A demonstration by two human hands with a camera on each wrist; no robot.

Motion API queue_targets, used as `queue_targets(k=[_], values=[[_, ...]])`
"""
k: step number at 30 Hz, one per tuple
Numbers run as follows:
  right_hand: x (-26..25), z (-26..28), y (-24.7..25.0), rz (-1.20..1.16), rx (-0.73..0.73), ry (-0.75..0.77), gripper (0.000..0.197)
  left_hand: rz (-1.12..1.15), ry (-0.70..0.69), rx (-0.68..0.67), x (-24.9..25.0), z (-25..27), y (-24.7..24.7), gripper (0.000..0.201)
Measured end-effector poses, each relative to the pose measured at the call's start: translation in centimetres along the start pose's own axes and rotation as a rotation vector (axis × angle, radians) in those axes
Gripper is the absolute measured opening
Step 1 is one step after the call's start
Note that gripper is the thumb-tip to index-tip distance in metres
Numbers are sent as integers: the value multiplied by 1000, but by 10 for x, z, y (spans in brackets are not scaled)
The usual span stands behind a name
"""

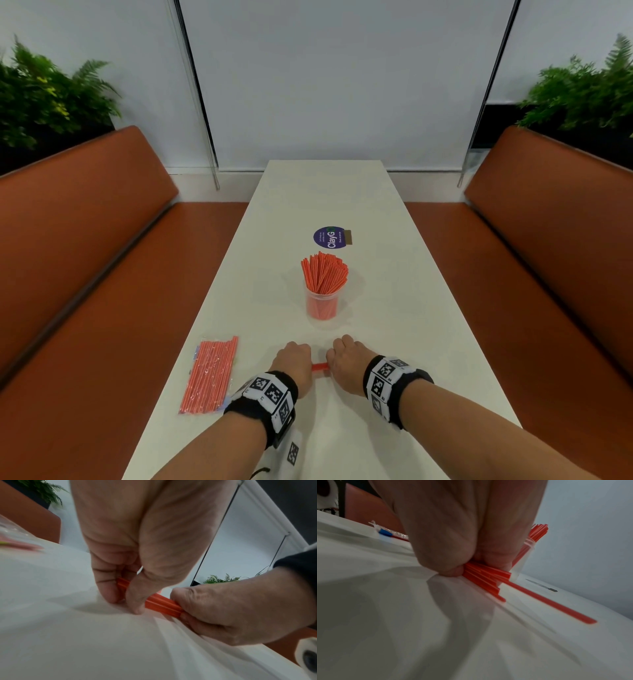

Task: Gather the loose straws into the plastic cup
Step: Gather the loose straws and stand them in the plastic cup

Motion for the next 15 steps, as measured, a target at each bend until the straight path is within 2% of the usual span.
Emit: queue_targets(k=[2, 3, 5, 7, 9, 11, 12, 15], values=[[-3, 9, 15, 105, -108, 66, 22, 5, -4, -6, 0, 0, 1, 32], [-3, 8, 14, 105, -122, 73, 24, 14, -7, -6, 0, 0, 2, 32], [-2, 7, 16, 93, -8, 52, 27, 47, -14, 4, -1, 0, 4, 30], [1, 0, 0, 5, 37, -9, 23, 98, -16, 22, -1, 0, 8, 29], [2, -5, -4, -66, 90, -4, 25, 154, -16, 29, -1, 0, 11, 29], [-1, 4, 12, -23, 64, 14, 21, 191, -22, 43, -1, -1, 16, 29], [0, 7, 15, -41, 6, 4, 24, 214, -27, 53, -1, -2, 19, 28], [10, 2, 10, -58, -2, -8, 34, 292, -61, 91, 0, -8, 35, 17]])
Point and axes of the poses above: each hand's wrist, its own z-axis away from the middle knuckle, its own y-axis out of the back of the hand, x = y × z, the point moved 2 cm from there along -z, towards the middle knuckle, and after that the axes turned 3 degrees about x, right-handed, at the moved point
